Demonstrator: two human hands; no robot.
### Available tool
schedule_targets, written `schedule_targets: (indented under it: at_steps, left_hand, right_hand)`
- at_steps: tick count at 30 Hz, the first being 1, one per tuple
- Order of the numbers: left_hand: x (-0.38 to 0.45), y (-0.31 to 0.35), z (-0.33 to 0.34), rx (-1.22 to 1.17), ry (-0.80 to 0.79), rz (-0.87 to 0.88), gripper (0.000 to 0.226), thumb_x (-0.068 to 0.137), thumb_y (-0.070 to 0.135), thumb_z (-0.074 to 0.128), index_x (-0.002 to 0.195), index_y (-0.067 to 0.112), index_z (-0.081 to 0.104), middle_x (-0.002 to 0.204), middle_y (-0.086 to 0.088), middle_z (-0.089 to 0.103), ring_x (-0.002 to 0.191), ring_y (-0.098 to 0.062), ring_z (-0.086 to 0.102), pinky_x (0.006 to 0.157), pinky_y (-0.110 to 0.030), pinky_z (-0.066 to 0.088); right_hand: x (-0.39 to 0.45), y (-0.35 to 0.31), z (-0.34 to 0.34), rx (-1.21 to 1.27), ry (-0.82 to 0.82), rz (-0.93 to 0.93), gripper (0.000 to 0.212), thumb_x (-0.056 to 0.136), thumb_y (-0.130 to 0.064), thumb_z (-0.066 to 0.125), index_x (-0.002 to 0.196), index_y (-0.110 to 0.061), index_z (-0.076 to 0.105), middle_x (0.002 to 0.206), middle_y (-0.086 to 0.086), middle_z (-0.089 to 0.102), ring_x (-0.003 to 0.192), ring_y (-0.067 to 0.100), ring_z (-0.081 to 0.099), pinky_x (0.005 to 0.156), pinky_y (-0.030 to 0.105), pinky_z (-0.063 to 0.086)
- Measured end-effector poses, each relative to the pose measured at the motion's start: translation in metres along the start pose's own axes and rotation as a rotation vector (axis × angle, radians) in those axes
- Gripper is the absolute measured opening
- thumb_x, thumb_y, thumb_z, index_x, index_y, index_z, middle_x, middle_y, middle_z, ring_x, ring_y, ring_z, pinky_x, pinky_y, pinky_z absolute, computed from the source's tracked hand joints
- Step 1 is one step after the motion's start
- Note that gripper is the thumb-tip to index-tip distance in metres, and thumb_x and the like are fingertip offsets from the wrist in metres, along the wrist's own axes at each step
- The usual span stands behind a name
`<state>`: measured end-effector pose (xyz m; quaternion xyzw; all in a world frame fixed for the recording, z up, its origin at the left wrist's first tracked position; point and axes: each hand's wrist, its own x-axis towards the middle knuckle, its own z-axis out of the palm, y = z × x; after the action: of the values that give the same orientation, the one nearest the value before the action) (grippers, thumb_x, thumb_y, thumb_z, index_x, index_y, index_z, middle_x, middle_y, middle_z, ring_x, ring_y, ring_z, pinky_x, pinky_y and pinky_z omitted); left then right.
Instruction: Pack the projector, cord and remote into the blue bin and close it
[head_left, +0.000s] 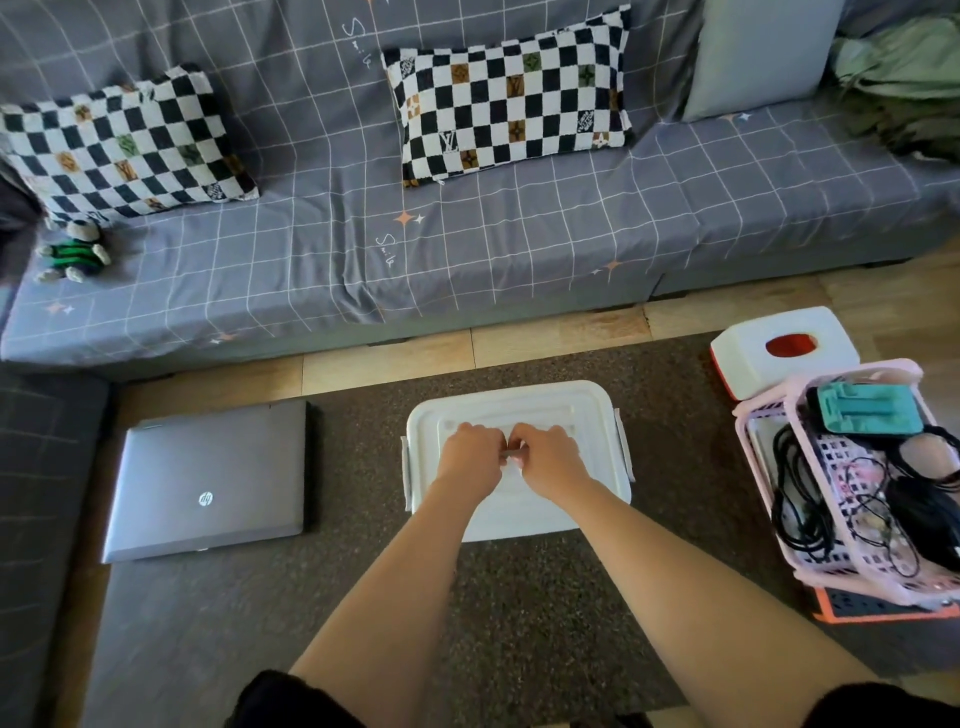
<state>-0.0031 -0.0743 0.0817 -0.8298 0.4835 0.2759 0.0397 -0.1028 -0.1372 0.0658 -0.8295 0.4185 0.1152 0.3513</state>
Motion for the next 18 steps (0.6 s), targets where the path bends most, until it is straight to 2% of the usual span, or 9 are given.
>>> schedule_targets:
  at_steps: [3, 6, 11, 14, 18]
  left_hand:
    - [0.004, -0.001, -0.003, -0.008, -0.004, -0.021, 0.031, 0.089, 0.002, 0.042, 0.111, 0.012, 0.062, 0.105, -0.01, 0.066, 0.108, -0.025, 0.052, 0.079, -0.034, 0.05]
    - [0.006, 0.0, -0.003, -0.022, 0.009, -0.037, 0.031, 0.089, 0.002, 0.043, 0.111, 0.011, 0.062, 0.105, -0.013, 0.063, 0.104, -0.025, 0.055, 0.08, -0.035, 0.052]
    - [0.001, 0.001, 0.0, -0.039, 0.07, -0.046, 0.029, 0.091, 0.004, 0.044, 0.108, 0.013, 0.066, 0.105, -0.011, 0.061, 0.095, -0.025, 0.058, 0.084, -0.035, 0.051]
    - [-0.002, 0.002, 0.005, -0.082, 0.094, -0.067, 0.028, 0.093, 0.005, 0.046, 0.111, 0.015, 0.065, 0.105, -0.01, 0.061, 0.099, -0.024, 0.056, 0.085, -0.034, 0.049]
    - [-0.011, 0.002, 0.014, -0.128, 0.096, -0.082, 0.032, 0.093, 0.007, 0.045, 0.119, 0.016, 0.062, 0.112, -0.008, 0.06, 0.109, -0.023, 0.053, 0.09, -0.035, 0.047]
  right_hand:
    - [0.004, -0.003, -0.003, 0.03, 0.013, 0.013, 0.016, 0.095, -0.015, 0.046, 0.104, -0.021, 0.058, 0.099, 0.014, 0.059, 0.086, 0.029, 0.056, 0.066, 0.031, 0.042]
    - [0.006, -0.005, -0.005, 0.053, 0.019, 0.011, 0.015, 0.094, -0.014, 0.048, 0.104, -0.018, 0.059, 0.101, 0.015, 0.06, 0.086, 0.029, 0.058, 0.066, 0.031, 0.043]
    - [0.005, -0.005, -0.005, 0.087, 0.03, 0.033, 0.018, 0.094, -0.013, 0.049, 0.105, -0.016, 0.063, 0.104, 0.014, 0.061, 0.09, 0.029, 0.058, 0.078, 0.038, 0.051]
    - [0.002, -0.006, -0.005, 0.09, 0.048, 0.014, 0.024, 0.094, -0.01, 0.049, 0.108, -0.014, 0.067, 0.105, 0.01, 0.068, 0.1, 0.027, 0.058, 0.086, 0.04, 0.05]
    - [-0.008, -0.001, 0.0, -0.002, 0.094, -0.019, 0.033, 0.092, -0.005, 0.046, 0.115, -0.016, 0.068, 0.109, 0.007, 0.067, 0.109, 0.026, 0.053, 0.091, 0.036, 0.048]
